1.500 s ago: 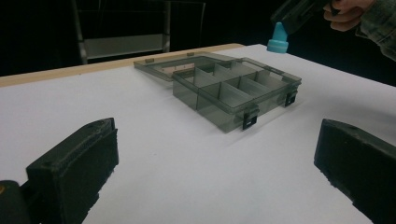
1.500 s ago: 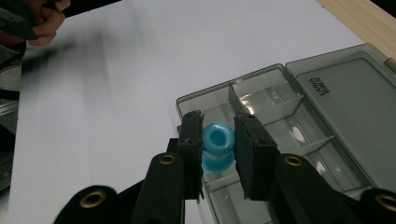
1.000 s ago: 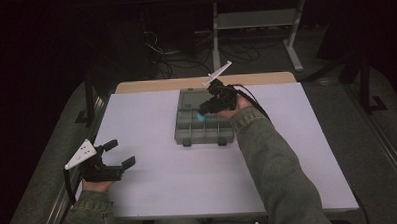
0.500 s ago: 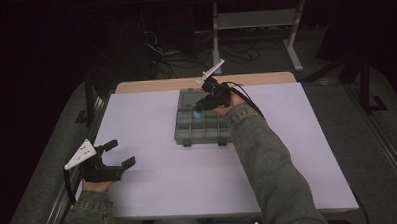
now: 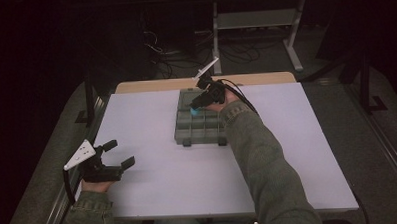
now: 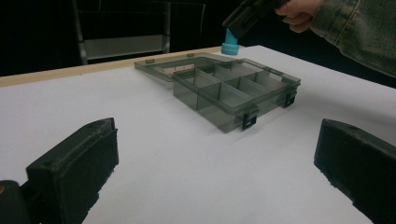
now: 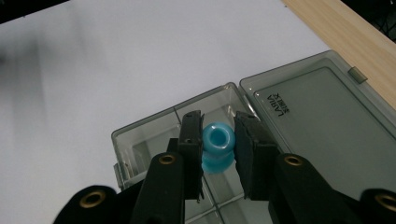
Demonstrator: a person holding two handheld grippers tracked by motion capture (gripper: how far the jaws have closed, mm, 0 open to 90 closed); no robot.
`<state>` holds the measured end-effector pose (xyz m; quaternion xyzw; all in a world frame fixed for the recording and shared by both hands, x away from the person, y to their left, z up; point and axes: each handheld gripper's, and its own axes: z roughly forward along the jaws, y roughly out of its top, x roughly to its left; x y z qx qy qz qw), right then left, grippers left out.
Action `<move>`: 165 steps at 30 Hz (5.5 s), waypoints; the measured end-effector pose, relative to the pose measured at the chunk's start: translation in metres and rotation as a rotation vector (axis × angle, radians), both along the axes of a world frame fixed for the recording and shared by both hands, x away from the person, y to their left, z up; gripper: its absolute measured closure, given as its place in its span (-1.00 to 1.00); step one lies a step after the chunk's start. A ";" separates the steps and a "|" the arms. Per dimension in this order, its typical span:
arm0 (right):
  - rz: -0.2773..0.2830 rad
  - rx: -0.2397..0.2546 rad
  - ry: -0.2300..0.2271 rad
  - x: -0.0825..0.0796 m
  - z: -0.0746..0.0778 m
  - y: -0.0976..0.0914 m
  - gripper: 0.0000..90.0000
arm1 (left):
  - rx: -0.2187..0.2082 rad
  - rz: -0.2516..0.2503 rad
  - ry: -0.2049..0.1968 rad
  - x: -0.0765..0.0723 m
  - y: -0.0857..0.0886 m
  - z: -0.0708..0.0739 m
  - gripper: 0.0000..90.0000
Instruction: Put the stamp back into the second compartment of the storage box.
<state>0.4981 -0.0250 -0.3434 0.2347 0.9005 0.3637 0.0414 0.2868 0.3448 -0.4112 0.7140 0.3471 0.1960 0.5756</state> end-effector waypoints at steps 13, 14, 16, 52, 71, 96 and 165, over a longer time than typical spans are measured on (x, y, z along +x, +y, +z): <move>-0.030 -0.009 0.011 0.012 -0.003 0.007 0.60 | -0.007 0.001 0.001 -0.001 0.000 0.000 -1.00; -0.032 -0.009 0.012 0.013 -0.004 0.007 0.60 | -0.010 0.001 0.000 -0.001 0.000 0.000 -1.00; -0.037 -0.017 0.008 0.014 -0.005 0.007 0.59 | -0.009 0.002 0.001 -0.001 0.000 0.000 -1.00; -0.175 0.149 0.039 -0.019 0.003 -0.039 -1.00 | -0.010 0.013 0.007 -0.001 0.000 -0.001 -1.00; -0.182 0.206 -0.007 -0.040 0.009 -0.070 -1.00 | -0.017 0.008 0.013 -0.001 0.000 -0.001 -1.00; -0.207 0.264 -0.033 -0.072 -0.005 -0.108 -1.00 | -0.014 0.009 0.014 0.000 -0.002 -0.002 -1.00; -0.259 0.341 -0.071 -0.143 -0.045 -0.170 -1.00 | -0.005 0.010 0.015 0.000 -0.002 -0.002 -1.00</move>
